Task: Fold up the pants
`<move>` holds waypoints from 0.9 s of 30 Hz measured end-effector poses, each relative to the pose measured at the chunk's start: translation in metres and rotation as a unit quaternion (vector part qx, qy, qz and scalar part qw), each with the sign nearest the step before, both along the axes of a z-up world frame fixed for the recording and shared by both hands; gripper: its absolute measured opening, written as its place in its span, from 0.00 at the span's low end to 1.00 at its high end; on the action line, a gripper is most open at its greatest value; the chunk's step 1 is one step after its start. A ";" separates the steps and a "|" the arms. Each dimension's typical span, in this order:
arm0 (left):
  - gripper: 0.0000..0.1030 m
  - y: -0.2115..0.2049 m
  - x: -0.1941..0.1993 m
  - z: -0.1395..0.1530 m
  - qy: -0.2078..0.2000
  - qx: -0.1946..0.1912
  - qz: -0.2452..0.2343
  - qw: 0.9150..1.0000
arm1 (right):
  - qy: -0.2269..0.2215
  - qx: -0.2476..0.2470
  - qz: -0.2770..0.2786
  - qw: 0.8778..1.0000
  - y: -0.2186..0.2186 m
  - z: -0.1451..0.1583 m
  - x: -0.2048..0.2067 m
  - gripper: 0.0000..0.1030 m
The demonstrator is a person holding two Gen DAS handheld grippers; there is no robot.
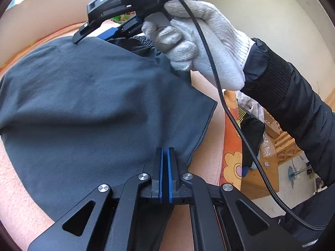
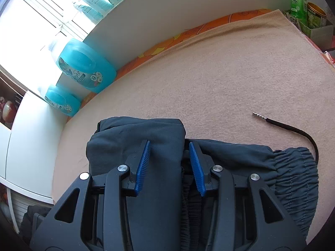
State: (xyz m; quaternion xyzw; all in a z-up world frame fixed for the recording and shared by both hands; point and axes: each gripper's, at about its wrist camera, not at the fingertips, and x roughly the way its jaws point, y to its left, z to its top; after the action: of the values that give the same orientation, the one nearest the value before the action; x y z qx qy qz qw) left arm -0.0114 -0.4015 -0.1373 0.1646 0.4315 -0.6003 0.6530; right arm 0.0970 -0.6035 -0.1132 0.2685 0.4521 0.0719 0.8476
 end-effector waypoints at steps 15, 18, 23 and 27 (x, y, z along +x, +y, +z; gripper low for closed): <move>0.25 0.043 0.017 0.029 -0.033 -0.026 0.067 0.997 | -0.083 -0.112 -0.040 0.989 -0.011 0.067 -0.022 0.04; 0.25 0.057 0.034 0.033 -0.050 -0.028 0.092 0.994 | -0.070 -0.155 -0.056 0.984 -0.030 0.068 -0.023 0.04; 0.25 0.071 0.083 0.033 -0.056 -0.025 0.145 0.988 | -0.042 -0.170 -0.073 0.982 -0.059 0.052 -0.018 0.04; 0.25 0.069 0.130 0.030 -0.065 -0.017 0.189 0.980 | -0.021 -0.181 -0.065 0.981 -0.061 0.039 -0.012 0.05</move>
State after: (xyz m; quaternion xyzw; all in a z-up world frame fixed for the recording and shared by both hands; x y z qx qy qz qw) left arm 0.1182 -0.3326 -0.1071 0.1079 0.4013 -0.4610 0.7841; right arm 0.0847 -0.6645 -0.0742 0.1380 0.4212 -0.0612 0.8943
